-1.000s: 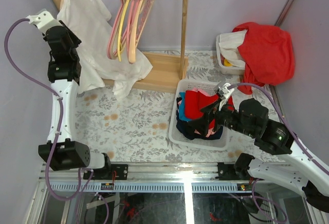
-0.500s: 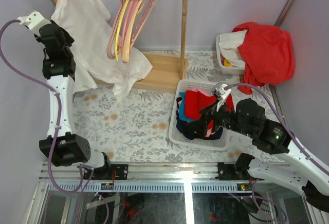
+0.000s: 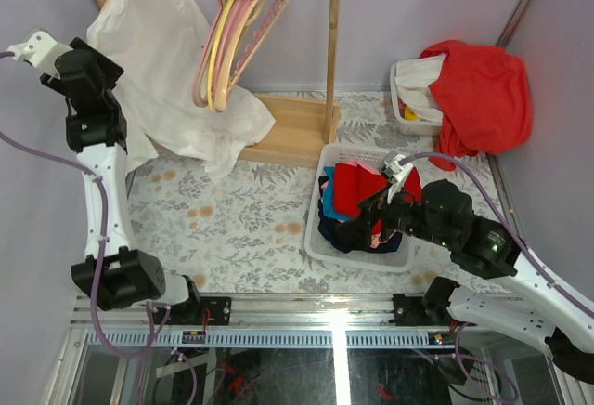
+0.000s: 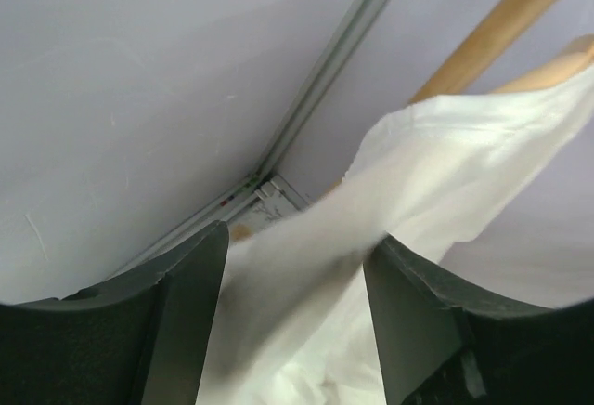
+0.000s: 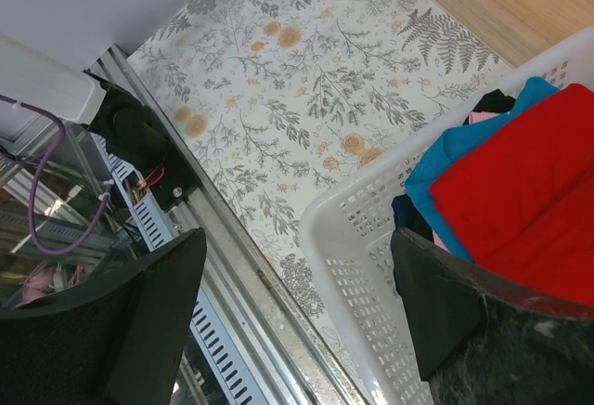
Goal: Place the t-shirt on the hanger
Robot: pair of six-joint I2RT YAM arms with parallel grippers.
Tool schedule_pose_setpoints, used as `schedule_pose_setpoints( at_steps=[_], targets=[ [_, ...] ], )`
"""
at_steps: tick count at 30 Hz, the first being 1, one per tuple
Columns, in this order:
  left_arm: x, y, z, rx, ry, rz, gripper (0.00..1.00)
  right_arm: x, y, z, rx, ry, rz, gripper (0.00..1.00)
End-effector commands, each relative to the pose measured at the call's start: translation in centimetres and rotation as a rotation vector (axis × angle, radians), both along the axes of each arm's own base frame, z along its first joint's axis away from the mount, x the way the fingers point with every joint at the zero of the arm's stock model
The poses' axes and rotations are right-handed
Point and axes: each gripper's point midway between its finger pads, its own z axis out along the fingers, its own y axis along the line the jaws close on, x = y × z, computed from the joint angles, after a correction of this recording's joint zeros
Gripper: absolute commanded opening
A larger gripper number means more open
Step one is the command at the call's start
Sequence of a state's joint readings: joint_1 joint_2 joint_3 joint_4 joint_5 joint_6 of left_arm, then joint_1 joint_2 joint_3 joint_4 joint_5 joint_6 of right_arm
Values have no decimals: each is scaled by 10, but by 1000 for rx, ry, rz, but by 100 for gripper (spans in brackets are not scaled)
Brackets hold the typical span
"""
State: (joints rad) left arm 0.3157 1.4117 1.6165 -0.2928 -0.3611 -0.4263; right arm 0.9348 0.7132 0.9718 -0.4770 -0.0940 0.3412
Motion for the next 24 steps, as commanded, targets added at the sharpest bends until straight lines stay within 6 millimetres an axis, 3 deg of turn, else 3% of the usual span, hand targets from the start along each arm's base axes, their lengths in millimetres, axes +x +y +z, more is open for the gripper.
schedule_pose_setpoints(
  at_steps=[1,7,11,15,20,24],
  targets=[
    [-30,-27,67,38,-246,-101,61,-4,4,13,53,-18,28,88],
    [-78,-56,110,57,-378,-168,65,-6,1,12,63,-15,23,88],
    [-100,-77,121,34,-403,-236,65,-8,0,12,68,-13,23,88],
    [-122,-101,107,-22,-394,-317,65,-8,-3,11,70,-15,13,88],
    [-149,-121,60,-102,-321,-364,65,-9,-7,8,71,-7,-1,88],
    [-151,-131,14,-192,-250,-390,65,-9,-7,8,62,-2,-3,88]
  ],
)
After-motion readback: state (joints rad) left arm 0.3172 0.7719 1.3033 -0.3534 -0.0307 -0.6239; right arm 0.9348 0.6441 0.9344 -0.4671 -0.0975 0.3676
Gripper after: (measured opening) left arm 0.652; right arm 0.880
